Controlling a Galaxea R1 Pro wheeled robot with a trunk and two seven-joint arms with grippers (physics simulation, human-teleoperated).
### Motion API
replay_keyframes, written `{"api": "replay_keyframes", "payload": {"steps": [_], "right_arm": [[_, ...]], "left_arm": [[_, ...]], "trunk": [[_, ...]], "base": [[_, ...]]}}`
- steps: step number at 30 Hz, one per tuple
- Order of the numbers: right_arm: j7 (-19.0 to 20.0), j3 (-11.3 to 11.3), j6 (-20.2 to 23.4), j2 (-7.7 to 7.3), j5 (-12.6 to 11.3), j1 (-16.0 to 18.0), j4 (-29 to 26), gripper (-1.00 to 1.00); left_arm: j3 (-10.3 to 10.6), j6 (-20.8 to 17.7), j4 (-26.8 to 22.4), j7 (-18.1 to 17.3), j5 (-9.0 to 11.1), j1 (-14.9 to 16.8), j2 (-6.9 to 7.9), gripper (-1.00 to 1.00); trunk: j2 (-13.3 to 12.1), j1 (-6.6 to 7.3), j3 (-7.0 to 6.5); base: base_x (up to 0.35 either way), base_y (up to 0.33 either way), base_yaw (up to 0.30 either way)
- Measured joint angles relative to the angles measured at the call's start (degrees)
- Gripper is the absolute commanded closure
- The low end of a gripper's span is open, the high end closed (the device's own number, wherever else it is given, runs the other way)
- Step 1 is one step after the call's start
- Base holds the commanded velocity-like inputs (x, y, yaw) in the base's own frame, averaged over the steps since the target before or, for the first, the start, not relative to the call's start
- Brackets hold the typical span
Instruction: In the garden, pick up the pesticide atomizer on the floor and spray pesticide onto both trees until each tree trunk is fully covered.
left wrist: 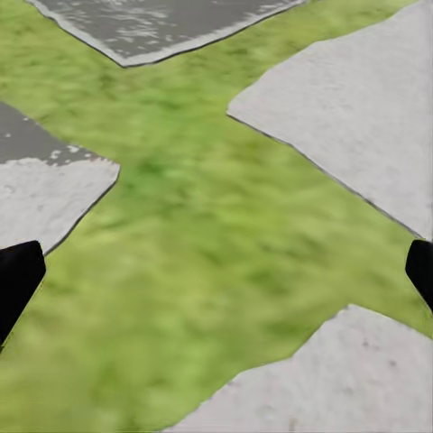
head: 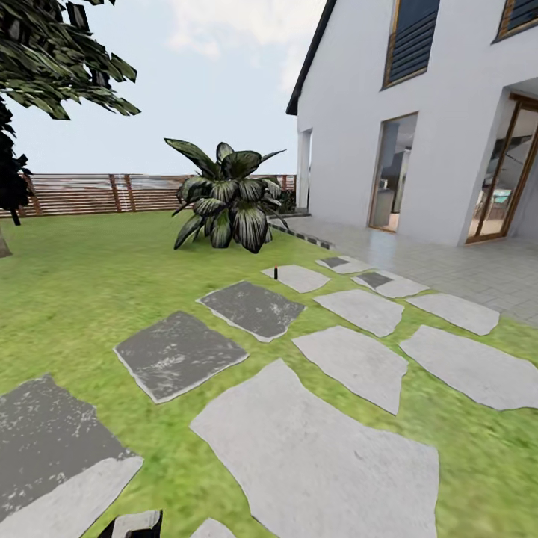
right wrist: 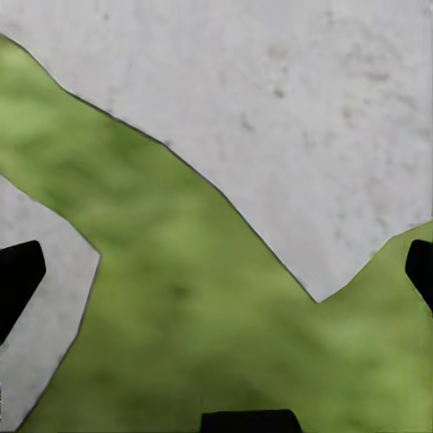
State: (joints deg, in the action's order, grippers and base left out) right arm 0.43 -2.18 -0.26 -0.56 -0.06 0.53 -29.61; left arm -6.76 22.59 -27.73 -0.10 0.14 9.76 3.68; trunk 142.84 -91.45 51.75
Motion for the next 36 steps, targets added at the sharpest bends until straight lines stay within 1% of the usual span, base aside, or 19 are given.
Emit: {"api": "replay_keyframes", "payload": {"steps": [3, 6, 9, 13, 19, 27, 31, 32, 33, 36], "right_arm": [[-0.1, 0.0, 0.0, 0.02, 0.0, 0.0, -0.1, -1.0], [-0.2, 0.0, 0.0, 0.01, -0.1, 0.0, -0.2, -1.0], [-0.1, -0.1, 0.0, -0.03, -0.2, 0.0, -0.3, -1.0], [-0.3, 0.1, 0.0, 0.02, 0.2, 0.0, -0.5, -1.0], [-0.3, -0.1, -0.1, 0.03, -0.1, 0.0, -0.1, -1.0], [-0.1, 0.0, 0.0, -0.01, 0.0, 0.0, -0.3, -1.0], [0.2, -0.1, 0.2, -0.28, -0.2, 0.0, -1.2, -1.0], [0.2, -0.1, 0.4, -0.32, -0.2, 0.0, -2.6, -1.0], [0.2, -0.1, 0.5, -0.31, -0.2, 0.0, -3.1, -1.0], [0.2, -0.1, 0.6, -0.19, -0.1, 0.0, -3.4, -1.0]], "left_arm": [[0.0, 2.8, 0.5, 0.0, 0.0, -0.1, 0.01, -1.0], [0.0, 4.2, 1.3, 0.0, -0.1, -0.2, 0.01, -1.0], [0.1, 4.4, 1.4, 0.0, -0.1, -0.2, 0.01, -1.0], [0.0, 4.4, 1.3, 0.0, -0.3, -0.2, -0.03, -1.0], [0.1, 4.5, 1.3, 0.0, -0.5, -0.2, 0.08, -1.0], [0.5, 4.4, 1.0, -0.1, -0.6, 0.1, -0.24, -1.0], [0.5, 4.1, -0.7, -0.2, -0.6, 1.5, -0.74, -1.0], [0.5, 4.0, -2.5, -0.2, -0.6, 3.6, -0.97, -1.0], [0.5, 3.9, -3.1, -0.2, -0.6, 4.8, -1.03, -1.0], [0.6, 3.6, -3.4, -0.3, -0.5, 6.0, -1.11, -1.0]], "trunk": [[0.0, 0.0, 0.0], [0.0, 0.0, 0.0], [0.0, 0.0, 0.0], [0.0, 0.0, 0.0], [0.0, 0.0, 0.0], [0.0, 0.0, 0.0], [0.0, 0.0, 0.0], [0.0, 0.0, -0.01], [0.0, 0.0, -0.01], [0.0, 0.0, 0.0]], "base": [[0.33, 0.0, 0.0], [0.33, 0.0, 0.0], [0.33, 0.0, 0.0], [0.33, 0.0, 0.0], [0.33, 0.0, 0.0], [0.33, 0.0, 0.0], [0.33, 0.0, 0.0], [0.33, 0.0, 0.0], [0.33, 0.0, 0.0], [0.33, 0.0, 0.0]]}}
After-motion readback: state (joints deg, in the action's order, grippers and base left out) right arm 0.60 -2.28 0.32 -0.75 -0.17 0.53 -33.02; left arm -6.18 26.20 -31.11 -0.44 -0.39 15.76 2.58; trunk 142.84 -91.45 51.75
